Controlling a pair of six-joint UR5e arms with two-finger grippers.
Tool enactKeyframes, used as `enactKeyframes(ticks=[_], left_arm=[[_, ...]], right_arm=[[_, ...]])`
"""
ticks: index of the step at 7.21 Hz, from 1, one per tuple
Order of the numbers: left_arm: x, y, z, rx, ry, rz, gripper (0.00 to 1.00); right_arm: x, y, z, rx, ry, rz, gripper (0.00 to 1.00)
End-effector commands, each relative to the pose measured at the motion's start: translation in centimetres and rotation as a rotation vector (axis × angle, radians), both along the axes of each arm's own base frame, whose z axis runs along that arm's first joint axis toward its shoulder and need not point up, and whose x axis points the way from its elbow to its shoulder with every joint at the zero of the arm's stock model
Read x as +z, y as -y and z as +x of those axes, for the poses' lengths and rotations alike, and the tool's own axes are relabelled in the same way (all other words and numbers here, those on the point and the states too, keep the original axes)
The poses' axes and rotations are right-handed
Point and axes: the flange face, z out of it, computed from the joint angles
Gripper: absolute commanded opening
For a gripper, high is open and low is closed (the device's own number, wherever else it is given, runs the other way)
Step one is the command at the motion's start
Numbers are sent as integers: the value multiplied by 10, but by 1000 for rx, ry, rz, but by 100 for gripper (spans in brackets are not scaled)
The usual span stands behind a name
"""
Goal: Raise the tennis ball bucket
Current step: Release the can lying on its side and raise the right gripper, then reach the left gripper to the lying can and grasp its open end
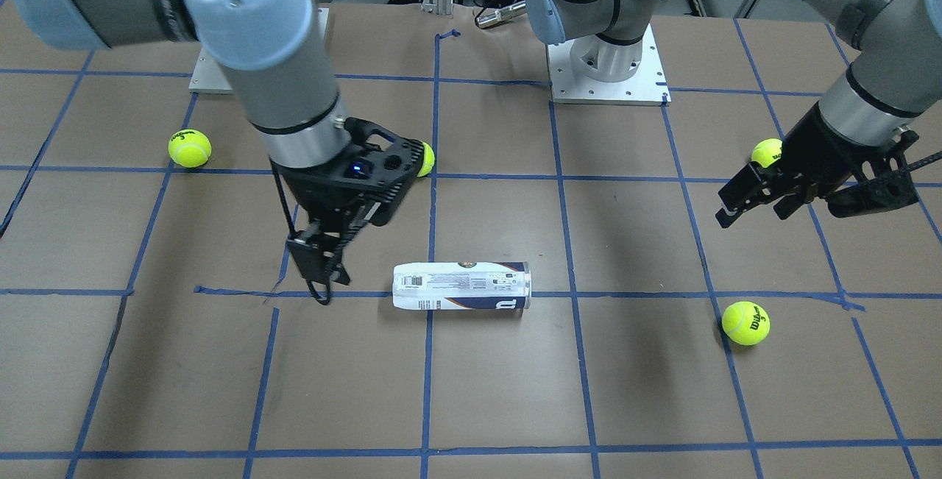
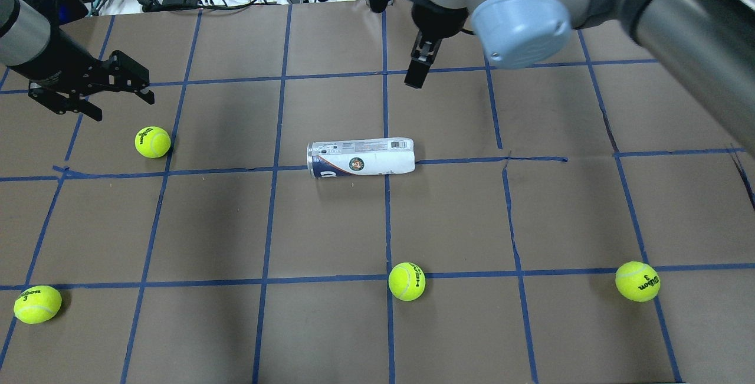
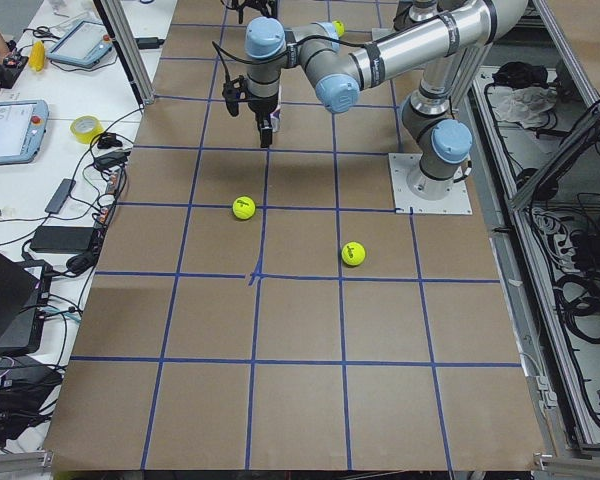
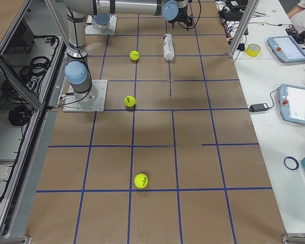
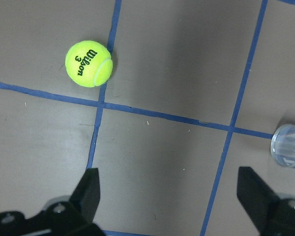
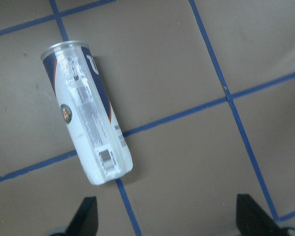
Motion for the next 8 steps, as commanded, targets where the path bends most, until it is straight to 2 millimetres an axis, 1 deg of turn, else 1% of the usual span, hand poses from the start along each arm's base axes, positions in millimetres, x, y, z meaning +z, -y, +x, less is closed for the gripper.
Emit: enactKeyframes(ticks=[1,2,3,4,5,6,7,8], left_arm=[[-19,16,-24,-21,-162,-15,100],[-30,22,-35,15,-264,-8,100],[-45,27,-53,8,-288,-9,100],[-69,32,-78,-39,-293,-20,100],[-96,35,-106,-65,-364,-39,100],[-125,35,-116,-19,-431,-18,100],[-154,29,-127,-13,-502,31,100],[-178,22,-143,-14,-558,82,98]], right_arm=[[24,4,-87,-253,2,62,100],[46,-13,-99,-284,-63,41,100],[67,-37,-106,-526,-107,54,100],[80,-50,-106,-660,-90,57,100],[83,-50,-111,-684,-85,49,100],[94,-53,-107,-731,-67,33,100],[106,-62,-107,-871,-36,23,100],[109,-76,-107,-943,-37,69,100]])
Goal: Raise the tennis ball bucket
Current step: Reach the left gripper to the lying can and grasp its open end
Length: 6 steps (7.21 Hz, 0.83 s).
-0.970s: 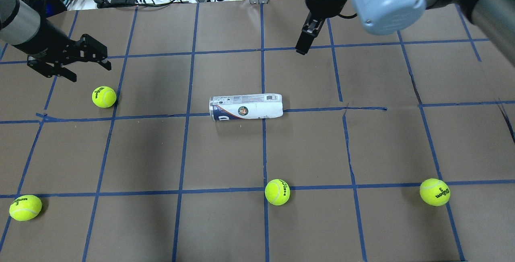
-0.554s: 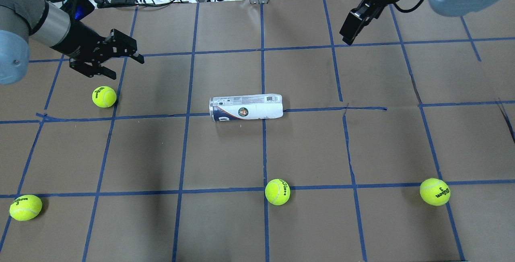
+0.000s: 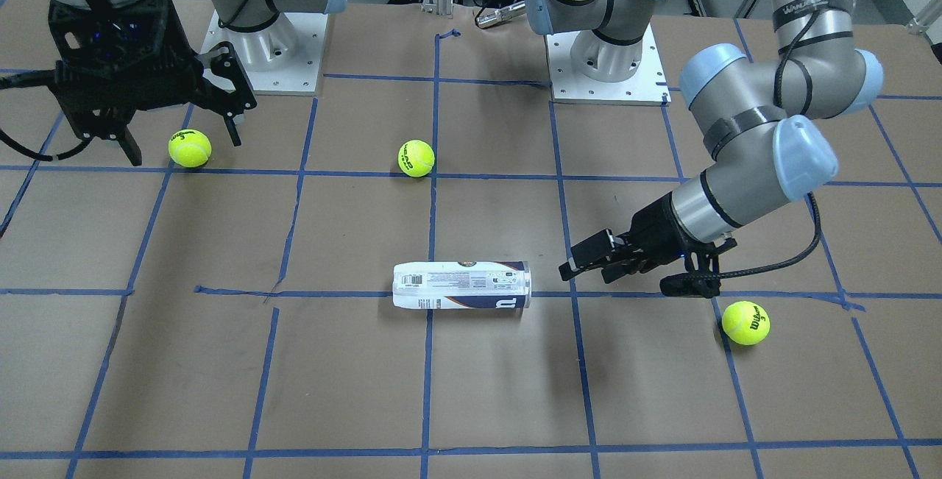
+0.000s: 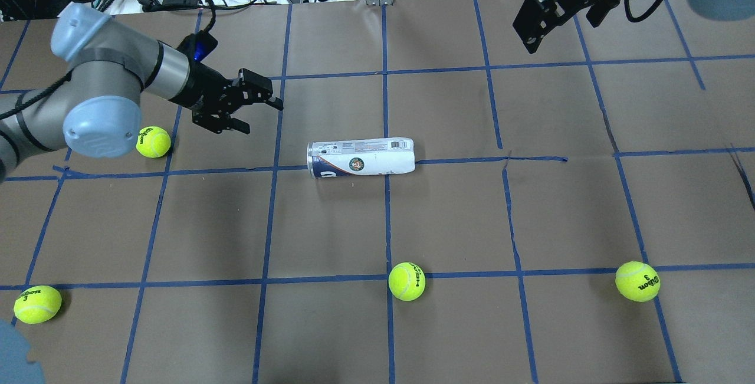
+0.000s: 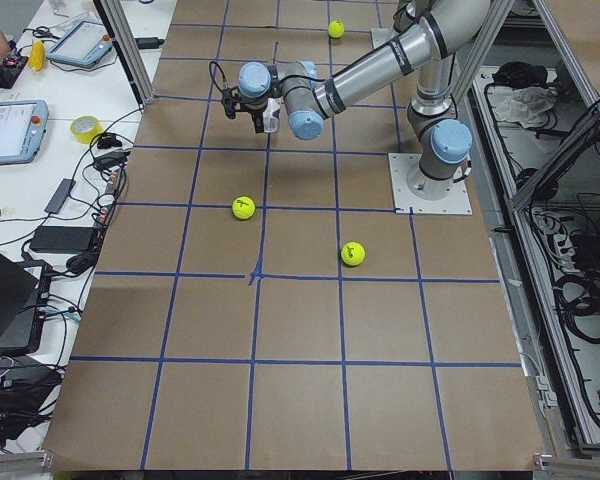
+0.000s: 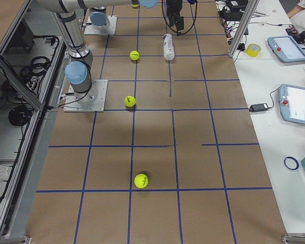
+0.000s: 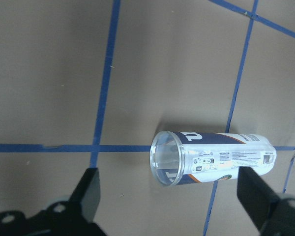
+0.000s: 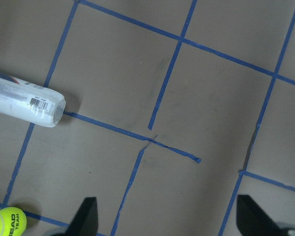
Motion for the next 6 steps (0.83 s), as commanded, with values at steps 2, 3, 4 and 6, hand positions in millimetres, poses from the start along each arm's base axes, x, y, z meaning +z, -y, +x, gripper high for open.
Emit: enactKeyframes(ticks=[2,3,4,6], left_arm=[[-62,-12,-42,-47,-91,115,98],[-72,-15,-57,-74,-90,132,98],[-73,-15,-57,-76,-88,133,100],[-79,-13,-58,-76,-93,135,100]], right_arm=[[7,-30,1,-181,29,78,100],[6,-29,1,-185,32,69,100],[7,-27,1,-185,35,54,100],[7,-25,-1,-188,32,49,100]])
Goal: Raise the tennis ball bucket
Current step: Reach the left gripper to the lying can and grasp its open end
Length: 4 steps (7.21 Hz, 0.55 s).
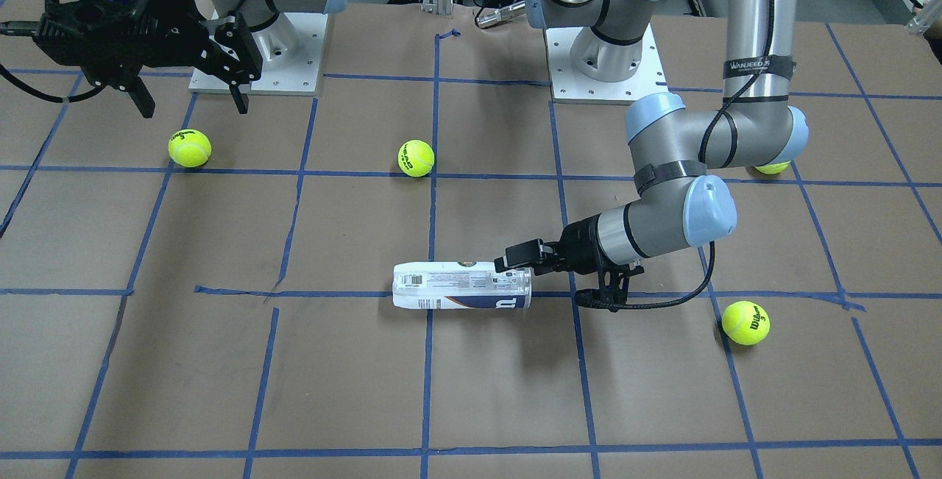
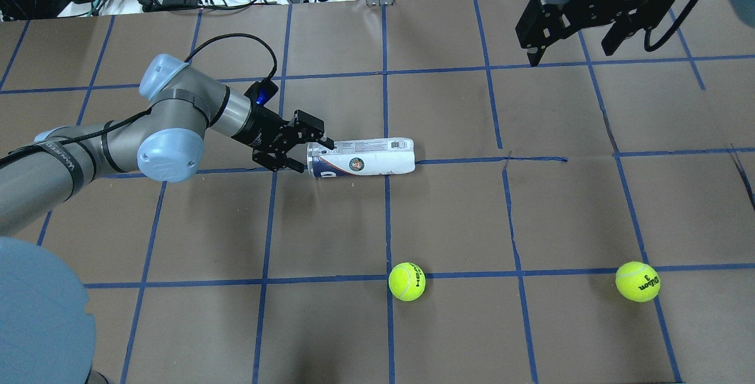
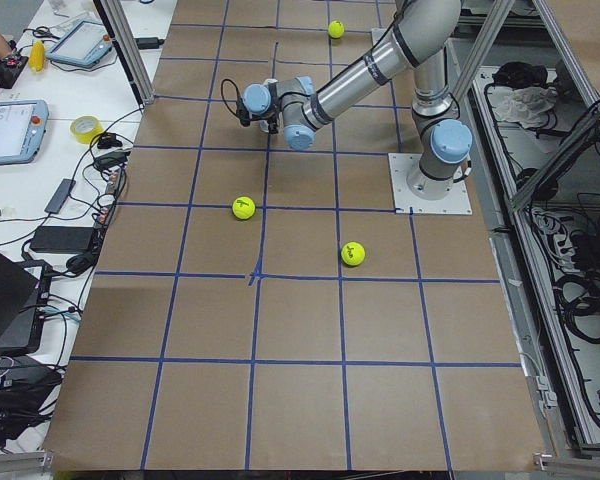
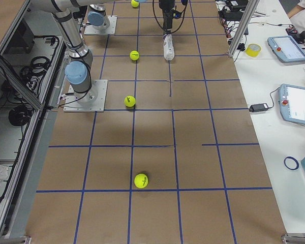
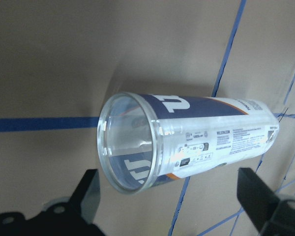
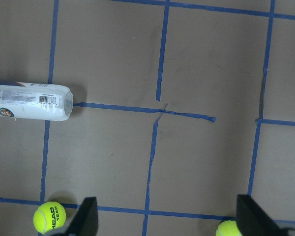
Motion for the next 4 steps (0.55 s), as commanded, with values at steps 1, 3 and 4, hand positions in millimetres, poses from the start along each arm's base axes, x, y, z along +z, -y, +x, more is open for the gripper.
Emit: enactKeyframes(ticks=[1,3,4], left_arm=[[-3,4,-4,2,-35,-21,100],[2,-1,-32,-44,-42,-49,100],[3,2,-36,-32,-38,-69,96]], right_arm=[[-2,2,-2,-3,-1,0,100],[-3,2,-2,3,-2,0,100],[-2,3,-2,2,-4,-3,100]])
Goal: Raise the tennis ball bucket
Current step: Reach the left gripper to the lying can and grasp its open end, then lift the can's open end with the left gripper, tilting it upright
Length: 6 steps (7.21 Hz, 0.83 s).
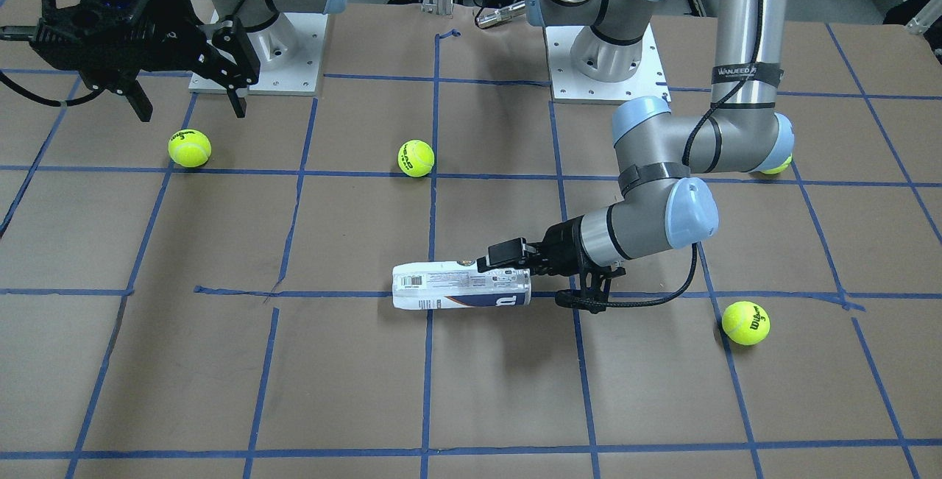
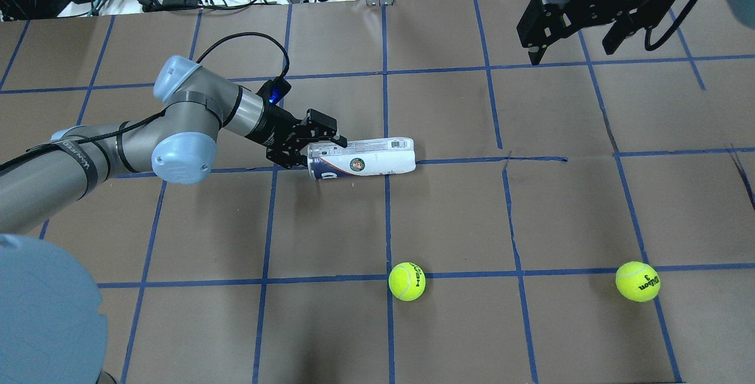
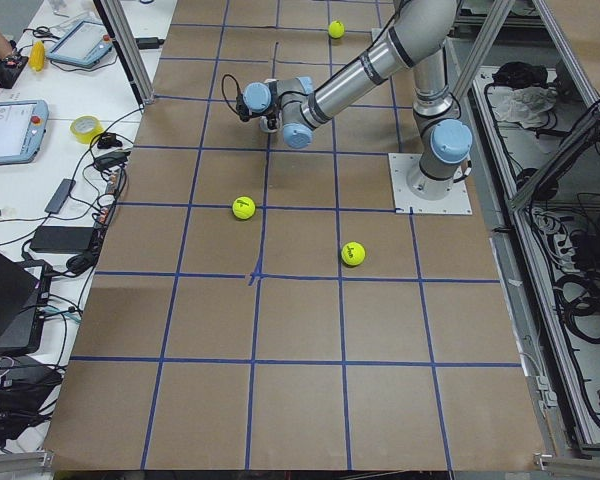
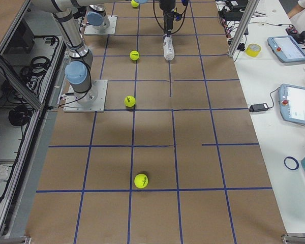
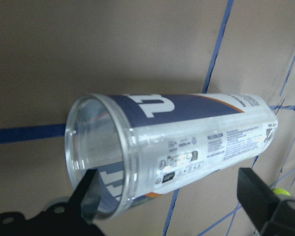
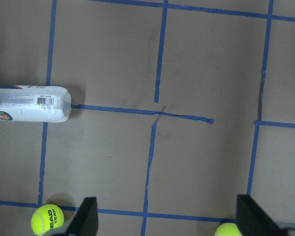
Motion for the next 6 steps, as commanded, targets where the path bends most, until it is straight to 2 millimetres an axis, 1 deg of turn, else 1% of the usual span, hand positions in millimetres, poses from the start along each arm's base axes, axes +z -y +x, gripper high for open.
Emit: enactKeyframes(ticks=[1,2,3,4,5,6], left_arm=[[1,1,-10,27,12,2,23],[1,4,-9,101,26,68,0],[26,7,-12,127,135,49,0],[60,30,-10,156,225,-5,0],[88,57,-2,166,322,42,0],[151,73,1,187,364,42,0]], right_arm=[[-1,1,0,1,-3,0,100],[-1,1,-1,-1,-1,-1,100],[-2,1,0,-2,-1,5,100],[-2,1,0,-2,1,4,100],[-2,0,0,-2,0,10,100],[-3,0,0,-2,0,13,100]])
